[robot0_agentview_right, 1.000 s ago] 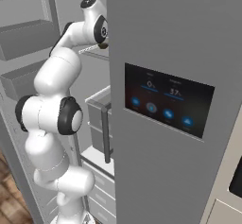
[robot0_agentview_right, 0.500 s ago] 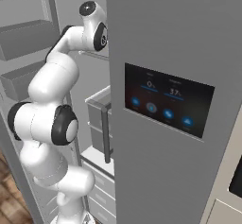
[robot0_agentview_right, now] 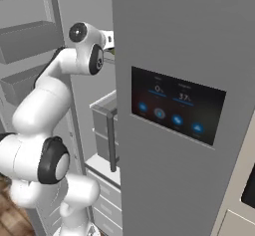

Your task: Take the pear and carrot from the second highest rack and move them to the highest rack where the kiwi and squash are located, to maximize freezer space. Close the freezer door after rearranging.

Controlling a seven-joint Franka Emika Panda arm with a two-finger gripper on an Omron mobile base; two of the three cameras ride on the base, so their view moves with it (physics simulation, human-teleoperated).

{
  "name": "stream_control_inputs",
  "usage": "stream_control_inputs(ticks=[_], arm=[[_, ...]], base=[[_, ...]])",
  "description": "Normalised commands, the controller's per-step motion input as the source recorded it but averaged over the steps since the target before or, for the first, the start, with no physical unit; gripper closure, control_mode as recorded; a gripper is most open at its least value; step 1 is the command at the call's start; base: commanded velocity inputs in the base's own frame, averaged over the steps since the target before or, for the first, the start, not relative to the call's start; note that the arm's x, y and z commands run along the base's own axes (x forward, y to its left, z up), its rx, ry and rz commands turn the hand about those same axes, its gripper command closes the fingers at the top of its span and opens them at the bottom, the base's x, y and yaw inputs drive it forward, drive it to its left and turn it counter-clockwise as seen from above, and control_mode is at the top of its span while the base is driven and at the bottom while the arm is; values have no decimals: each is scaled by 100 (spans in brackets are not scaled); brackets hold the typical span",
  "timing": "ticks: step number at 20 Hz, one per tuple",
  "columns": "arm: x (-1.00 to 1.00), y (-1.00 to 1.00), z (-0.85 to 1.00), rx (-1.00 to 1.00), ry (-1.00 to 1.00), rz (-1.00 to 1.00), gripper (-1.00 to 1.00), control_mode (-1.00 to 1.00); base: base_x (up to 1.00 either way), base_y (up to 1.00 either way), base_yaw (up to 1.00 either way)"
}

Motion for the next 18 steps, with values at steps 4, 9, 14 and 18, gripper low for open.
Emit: stream_control_inputs(ticks=[4, 9, 14, 18], arm=[[-79, 29, 20, 0, 0, 0, -100, -100], [-78, 29, 16, 0, 0, 0, -100, -100], [-83, 29, -1, 0, 0, 0, -100, -100], [-83, 16, -16, 0, 3, -1, -100, -100]], base=[[0, 0, 0], [0, 0, 0], [0, 0, 0], [0, 0, 0]])
